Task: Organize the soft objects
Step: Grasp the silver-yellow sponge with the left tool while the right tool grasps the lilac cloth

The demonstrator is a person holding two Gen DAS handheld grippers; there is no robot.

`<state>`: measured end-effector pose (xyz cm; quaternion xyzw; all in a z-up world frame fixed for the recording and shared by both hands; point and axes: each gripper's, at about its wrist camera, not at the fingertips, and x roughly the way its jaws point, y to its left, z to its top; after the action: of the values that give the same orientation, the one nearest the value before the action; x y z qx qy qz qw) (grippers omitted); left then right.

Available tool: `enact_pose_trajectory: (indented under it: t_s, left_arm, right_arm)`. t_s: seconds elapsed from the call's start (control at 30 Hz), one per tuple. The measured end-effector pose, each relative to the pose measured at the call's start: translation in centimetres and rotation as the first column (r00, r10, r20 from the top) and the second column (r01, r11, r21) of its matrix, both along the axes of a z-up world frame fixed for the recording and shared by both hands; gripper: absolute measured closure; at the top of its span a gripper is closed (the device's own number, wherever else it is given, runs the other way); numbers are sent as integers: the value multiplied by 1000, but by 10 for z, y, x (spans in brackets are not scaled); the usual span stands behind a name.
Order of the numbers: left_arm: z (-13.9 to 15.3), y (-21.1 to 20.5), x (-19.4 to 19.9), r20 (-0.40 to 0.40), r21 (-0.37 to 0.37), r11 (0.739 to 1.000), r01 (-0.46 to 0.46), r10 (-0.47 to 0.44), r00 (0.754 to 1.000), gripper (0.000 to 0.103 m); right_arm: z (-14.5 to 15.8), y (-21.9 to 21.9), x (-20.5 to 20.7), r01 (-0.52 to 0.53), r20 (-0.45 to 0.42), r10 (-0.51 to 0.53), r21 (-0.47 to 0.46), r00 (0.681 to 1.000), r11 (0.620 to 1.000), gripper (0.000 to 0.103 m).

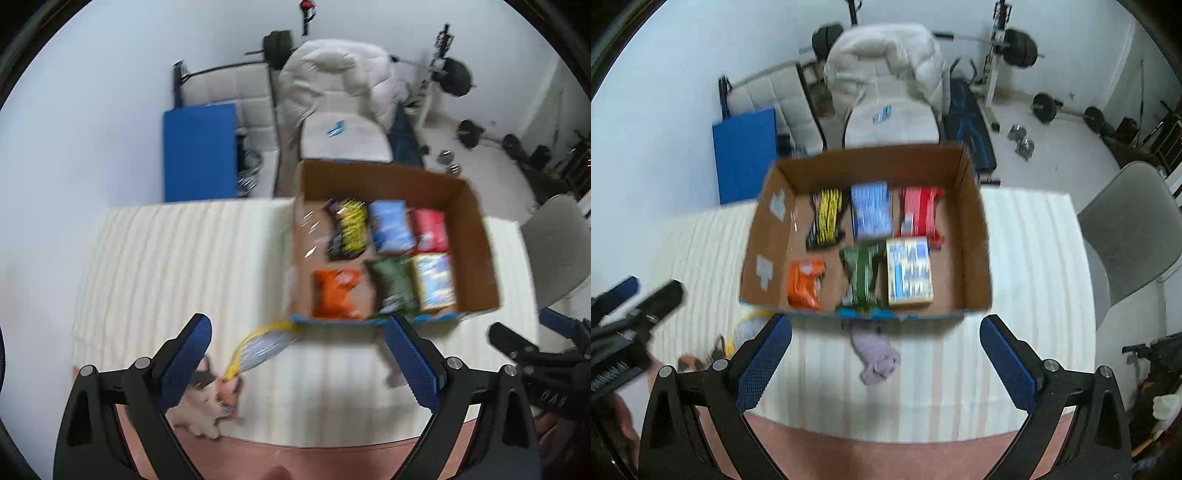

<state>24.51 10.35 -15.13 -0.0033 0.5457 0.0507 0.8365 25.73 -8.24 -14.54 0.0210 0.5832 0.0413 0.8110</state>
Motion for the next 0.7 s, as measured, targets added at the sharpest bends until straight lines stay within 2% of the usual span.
enact_pose_trajectory:
  t_s: [0.07, 0.1, 0.23, 0.3, 0.37, 0.43, 0.57, 0.67, 0.7]
  left_arm:
    - [-27, 13, -4, -56, 38, 999, -13, 15, 998, 7]
    - [-47, 21, -4, -110, 47, 999, -20, 25, 994, 7]
    - [-108, 42, 7, -254, 54, 998, -35, 47, 966, 7]
    - [-128, 49, 13, -266, 68, 997, -28, 45, 963, 7]
    - [-154, 52, 24, -313, 80, 997, 15, 11, 950, 7]
    - [-179, 49, 34, -357, 97, 990, 98, -57, 932, 7]
    - [-215, 36, 43, -423, 142, 958, 249, -169, 890, 7]
    - [-234, 23, 44, -447, 107, 939, 326, -248, 859, 7]
    - [-236, 21, 43, -448, 98, 938, 333, -257, 856, 16]
  right_arm:
    - [-22, 2, -3, -13, -43, 13, -4, 999, 1000, 0]
    - [-34, 3, -4, -22, -64, 21, -8, 998, 1000, 0]
    - [-95, 11, -3, -53, -183, 53, 7, 982, 999, 0]
    - [-122, 20, 0, -75, -219, 74, 3, 973, 997, 0]
    - [-145, 30, 2, -103, -253, 101, 3, 962, 995, 0]
    - [-167, 40, 3, -124, -284, 115, -13, 952, 992, 0]
    - [-191, 54, 4, -160, -311, 139, -44, 940, 986, 0]
    - [-208, 61, 5, -173, -332, 144, -60, 932, 983, 2]
    - [-212, 63, 5, -175, -338, 144, -63, 930, 983, 3]
